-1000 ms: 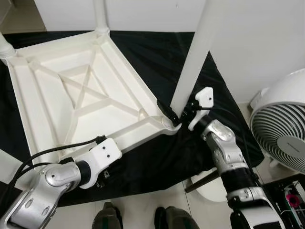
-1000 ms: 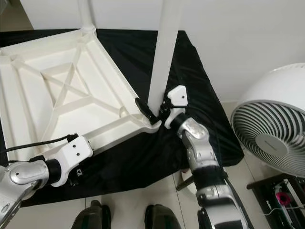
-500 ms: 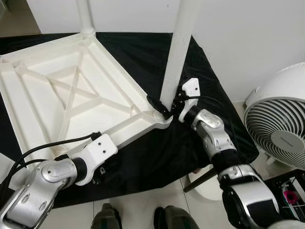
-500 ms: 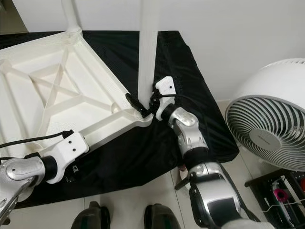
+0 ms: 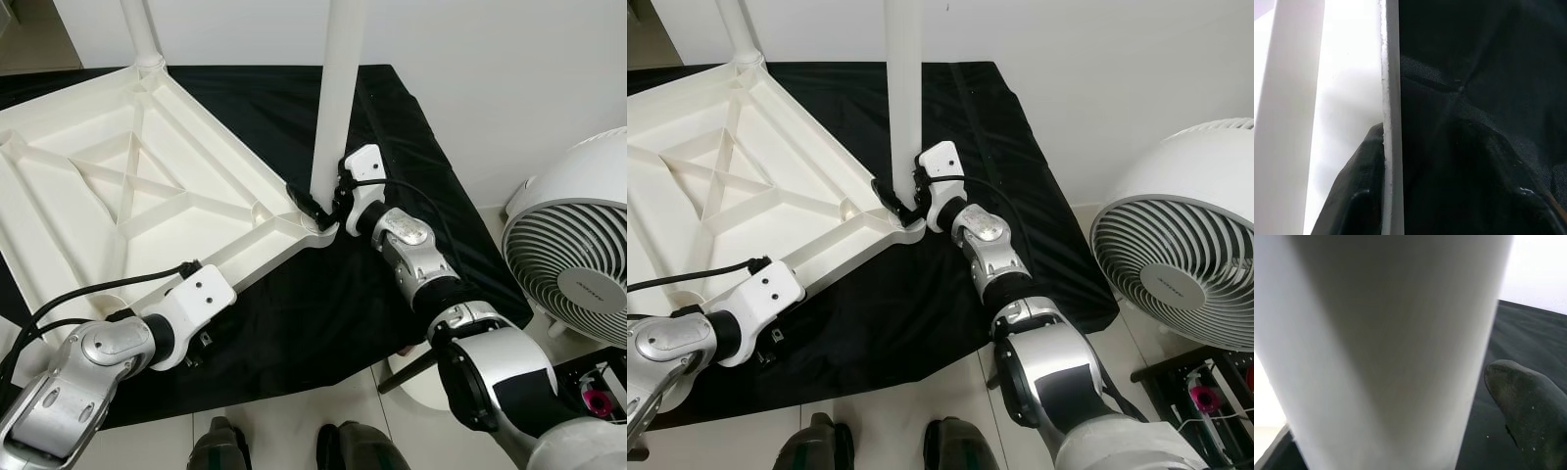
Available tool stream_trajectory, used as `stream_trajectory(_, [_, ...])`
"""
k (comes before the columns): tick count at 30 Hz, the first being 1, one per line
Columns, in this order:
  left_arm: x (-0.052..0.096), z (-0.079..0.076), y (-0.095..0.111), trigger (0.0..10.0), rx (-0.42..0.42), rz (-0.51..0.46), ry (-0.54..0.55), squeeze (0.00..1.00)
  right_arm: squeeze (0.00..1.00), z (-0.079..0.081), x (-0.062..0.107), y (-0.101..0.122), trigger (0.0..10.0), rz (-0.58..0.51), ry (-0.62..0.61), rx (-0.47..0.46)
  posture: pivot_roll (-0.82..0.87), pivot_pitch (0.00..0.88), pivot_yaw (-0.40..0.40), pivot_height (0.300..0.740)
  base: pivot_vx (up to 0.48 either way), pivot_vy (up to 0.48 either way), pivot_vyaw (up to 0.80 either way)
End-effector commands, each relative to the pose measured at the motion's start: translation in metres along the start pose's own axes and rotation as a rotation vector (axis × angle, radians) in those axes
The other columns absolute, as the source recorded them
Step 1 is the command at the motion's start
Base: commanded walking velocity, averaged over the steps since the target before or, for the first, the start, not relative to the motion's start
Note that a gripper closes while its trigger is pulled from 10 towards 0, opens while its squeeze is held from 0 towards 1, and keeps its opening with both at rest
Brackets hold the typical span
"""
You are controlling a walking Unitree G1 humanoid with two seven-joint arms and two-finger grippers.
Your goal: Building children table
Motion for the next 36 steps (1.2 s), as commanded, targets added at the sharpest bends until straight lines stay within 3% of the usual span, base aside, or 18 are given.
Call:
stream_trajectory(1, [-0.008,-0.036,0.014,10.0,-0.046,-0.075,-0.213,0.00,0.00,0.004,-0.006,-0.001,10.0,0.030,-0.031,-0.003,0.05,0.104,-0.020,0.740,0.000,0.000,0.00])
stream_trajectory(4, [-0.014,-0.021,0.019,10.0,-0.055,-0.111,-0.100,0.00,0.00,0.000,-0.002,-0.002,10.0,-0.006,-0.104,-0.022,0.05,0.104,-0.024,0.740,0.000,0.000,0.00])
stream_trajectory(7, [-0.014,-0.021,0.019,10.0,-0.055,-0.111,-0.100,0.00,0.00,0.000,-0.002,-0.002,10.0,-0.006,-0.104,-0.022,0.05,0.104,-0.024,0.740,0.000,0.000,0.00])
stream_trajectory(8, [-0.017,-0.011,0.023,10.0,-0.052,-0.137,-0.018,0.00,0.00,-0.002,0.004,-0.005,10.0,-0.021,-0.133,-0.028,0.05,0.105,-0.026,0.740,0.000,0.000,0.00])
stream_trajectory(10, [-0.017,-0.011,0.023,10.0,-0.052,-0.137,-0.018,0.00,0.00,-0.002,0.004,-0.005,10.0,-0.021,-0.133,-0.028,0.05,0.105,-0.026,0.740,0.000,0.000,0.00])
stream_trajectory(11, [-0.019,0.000,0.033,10.0,-0.054,-0.204,0.086,0.00,0.00,-0.004,0.015,-0.012,10.0,-0.041,-0.173,-0.032,0.06,0.107,-0.030,0.740,0.000,0.000,0.00])
stream_trajectory(16, [-0.019,0.011,0.044,10.0,-0.006,-0.302,0.185,0.00,0.00,-0.010,0.036,-0.021,10.0,-0.068,-0.252,-0.024,0.06,0.107,-0.032,0.740,0.000,0.000,0.00])
stream_trajectory(17, [-0.017,0.014,0.049,10.0,-0.004,-0.356,0.219,0.00,0.00,-0.014,0.049,-0.024,10.0,-0.080,-0.303,-0.017,0.05,0.108,-0.033,0.740,0.000,0.000,0.00])
stream_trajectory(20, [-0.014,0.015,0.051,10.0,0.008,-0.395,0.248,0.00,0.00,-0.017,0.060,-0.027,10.0,-0.086,-0.342,-0.005,0.05,0.108,-0.035,0.740,0.000,0.000,0.00])
stream_trajectory(22, [-0.008,0.014,0.053,10.0,0.031,-0.471,0.290,0.00,0.00,-0.014,0.082,-0.031,10.0,-0.111,-0.380,-0.001,0.05,0.110,-0.038,0.740,0.000,0.000,0.00])
stream_trajectory(24, [-0.008,0.014,0.053,10.0,0.031,-0.471,0.290,0.00,0.00,-0.014,0.082,-0.031,10.0,-0.111,-0.380,-0.001,0.05,0.110,-0.038,0.740,0.000,0.000,0.00])
stream_trajectory(27, [-0.006,0.006,0.049,10.0,0.051,-0.496,0.329,0.00,0.00,0.001,0.099,-0.029,10.0,-0.134,-0.382,-0.007,0.06,0.117,-0.045,0.740,0.000,0.000,0.00])
stream_trajectory(36, [-0.013,0.003,0.047,10.0,0.030,-0.495,0.329,0.00,0.00,0.014,0.109,-0.024,10.0,-0.129,-0.382,-0.028,0.05,0.118,-0.048,0.740,0.000,0.000,0.00])
Point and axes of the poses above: a point about 5 cm out from each wrist's last joint towards the gripper, its own x axis pointing back from the gripper into the wrist, its own y axis along the axis of the wrist's last joint, z = x × y, the point moved 2 cm from there along -x, pointing out of the wrist towards the gripper, and after that the axes turned 6 degrees about x, right-handed, at the moved point
